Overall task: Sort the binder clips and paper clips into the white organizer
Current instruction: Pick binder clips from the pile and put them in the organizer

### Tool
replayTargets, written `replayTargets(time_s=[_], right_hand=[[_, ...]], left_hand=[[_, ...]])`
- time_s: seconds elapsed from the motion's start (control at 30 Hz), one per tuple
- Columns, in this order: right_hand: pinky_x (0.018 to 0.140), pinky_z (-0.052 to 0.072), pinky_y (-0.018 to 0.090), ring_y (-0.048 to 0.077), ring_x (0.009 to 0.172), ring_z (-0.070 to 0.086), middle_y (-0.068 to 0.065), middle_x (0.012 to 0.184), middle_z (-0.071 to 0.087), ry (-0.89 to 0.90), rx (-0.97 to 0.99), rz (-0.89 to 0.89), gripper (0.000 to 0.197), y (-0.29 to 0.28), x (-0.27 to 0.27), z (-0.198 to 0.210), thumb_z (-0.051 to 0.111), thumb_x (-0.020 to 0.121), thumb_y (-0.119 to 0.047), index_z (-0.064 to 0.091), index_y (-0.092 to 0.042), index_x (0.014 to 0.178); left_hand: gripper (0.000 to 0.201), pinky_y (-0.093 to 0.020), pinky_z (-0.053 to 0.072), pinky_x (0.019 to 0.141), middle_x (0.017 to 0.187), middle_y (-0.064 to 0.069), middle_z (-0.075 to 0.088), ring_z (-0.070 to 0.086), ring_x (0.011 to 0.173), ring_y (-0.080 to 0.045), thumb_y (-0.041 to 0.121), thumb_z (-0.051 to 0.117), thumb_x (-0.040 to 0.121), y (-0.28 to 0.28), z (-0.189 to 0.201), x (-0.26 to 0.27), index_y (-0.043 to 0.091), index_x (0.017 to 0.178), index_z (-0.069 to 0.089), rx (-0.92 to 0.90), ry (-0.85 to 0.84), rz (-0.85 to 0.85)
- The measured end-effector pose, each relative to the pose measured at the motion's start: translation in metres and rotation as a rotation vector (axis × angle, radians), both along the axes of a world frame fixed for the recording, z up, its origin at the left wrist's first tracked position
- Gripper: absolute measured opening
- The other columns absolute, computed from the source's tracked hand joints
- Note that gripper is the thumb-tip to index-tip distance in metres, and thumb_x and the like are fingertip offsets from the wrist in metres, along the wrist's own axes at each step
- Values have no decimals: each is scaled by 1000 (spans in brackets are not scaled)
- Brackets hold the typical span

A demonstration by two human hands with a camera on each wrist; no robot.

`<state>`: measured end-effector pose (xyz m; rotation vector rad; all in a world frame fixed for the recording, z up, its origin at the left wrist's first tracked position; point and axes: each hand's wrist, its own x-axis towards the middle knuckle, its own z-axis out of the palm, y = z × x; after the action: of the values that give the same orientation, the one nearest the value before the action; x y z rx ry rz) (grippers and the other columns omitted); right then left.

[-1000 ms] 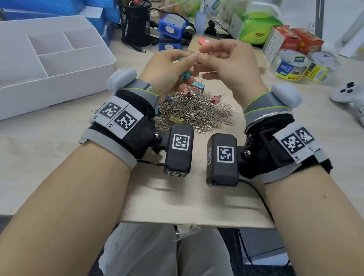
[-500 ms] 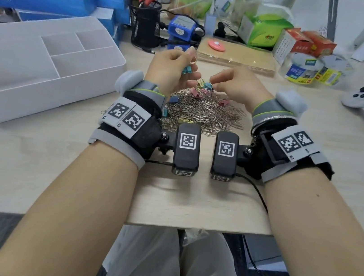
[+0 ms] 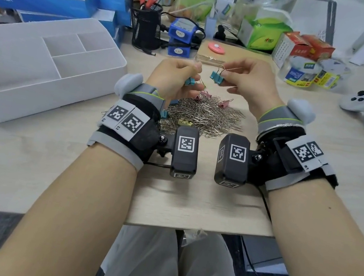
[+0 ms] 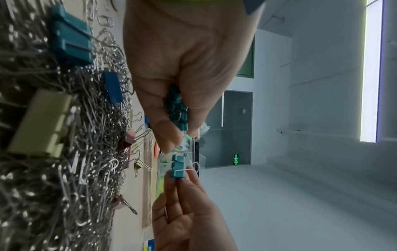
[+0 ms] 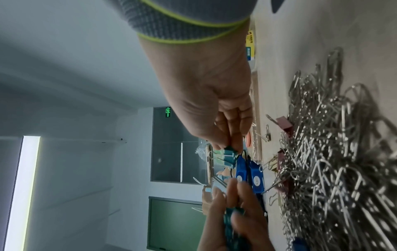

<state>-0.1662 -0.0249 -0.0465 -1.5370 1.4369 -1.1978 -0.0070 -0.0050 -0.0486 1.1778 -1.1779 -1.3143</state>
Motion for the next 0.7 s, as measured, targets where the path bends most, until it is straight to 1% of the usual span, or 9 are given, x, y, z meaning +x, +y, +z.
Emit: replayTargets(time_s=[0.07, 0.17, 0.23, 0.3, 0.37, 0.43, 0.47, 0.6, 0.7], right_hand=[[51, 48, 15, 0, 51, 66, 0, 70, 67, -35, -18, 5, 20, 1, 3, 1, 64, 84, -2, 59, -20, 78], [50, 50, 16, 2, 49, 66, -6, 51, 66, -85, -42, 37, 17, 3, 11, 2, 66, 83, -1, 61, -16, 77], [49, 50, 17, 3, 48, 64, -8, 47, 64, -100, -65, 55, 17, 4, 16, 3, 68, 81, -1, 61, -14, 74], [48, 52, 19, 4, 49, 65, -8, 50, 66, -106, -78, 82, 14, 6, 22, 2, 67, 81, 1, 64, -11, 74], [51, 56, 23, 7, 52, 67, -3, 60, 68, -116, -81, 109, 4, 8, 28, 3, 66, 82, 2, 67, -2, 84], [58, 59, 30, 13, 60, 67, 4, 71, 68, -79, -97, 124, 12, 10, 37, 4, 66, 83, -2, 69, 1, 94], [59, 58, 28, 14, 62, 66, 3, 73, 67, -37, -102, 138, 14, 12, 41, 5, 65, 84, -4, 70, -2, 97], [44, 41, 8, 5, 61, 59, -7, 74, 62, 128, -90, 161, 21, 18, 59, 12, 60, 89, -12, 67, -7, 109], [45, 36, 5, 0, 58, 51, -3, 85, 63, 305, -58, 187, 23, 20, 68, 17, 62, 89, -23, 69, -9, 106]], left_hand=[[13, -16, 53, 48, 90, -10, 58, 67, 53, -7, 13, 51, 97, 2, 0, -3, 3, 101, 57, 17, 13, -30], [25, -18, 55, 53, 103, -15, 59, 70, 63, -12, 12, 50, 97, 8, 1, -4, 0, 118, 56, 23, -7, -130], [30, -19, 56, 55, 109, -16, 62, 71, 67, -14, 11, 49, 97, 11, 3, -3, 1, 125, 55, 15, -9, -189], [27, -18, 57, 56, 107, -15, 64, 70, 70, -15, 10, 50, 97, 13, 5, 1, 0, 121, 56, 0, 18, -180], [17, -18, 57, 57, 99, -13, 65, 68, 70, -15, 10, 51, 96, 14, 6, 8, 2, 110, 59, -10, 44, -140], [11, -19, 58, 59, 91, -10, 65, 67, 68, -15, 9, 52, 96, 16, 5, 16, 5, 100, 61, -16, 61, -108], [10, -19, 58, 59, 90, -10, 64, 66, 67, -14, 9, 52, 96, 16, 5, 20, 6, 99, 61, -15, 66, -91], [16, -23, 61, 61, 88, -8, 59, 66, 67, -17, 10, 52, 96, 16, 5, 40, 7, 111, 56, -7, 63, 7], [17, -28, 62, 68, 90, -7, 59, 67, 75, -21, 12, 52, 96, 16, 3, 62, 10, 113, 55, -8, 87, 97]])
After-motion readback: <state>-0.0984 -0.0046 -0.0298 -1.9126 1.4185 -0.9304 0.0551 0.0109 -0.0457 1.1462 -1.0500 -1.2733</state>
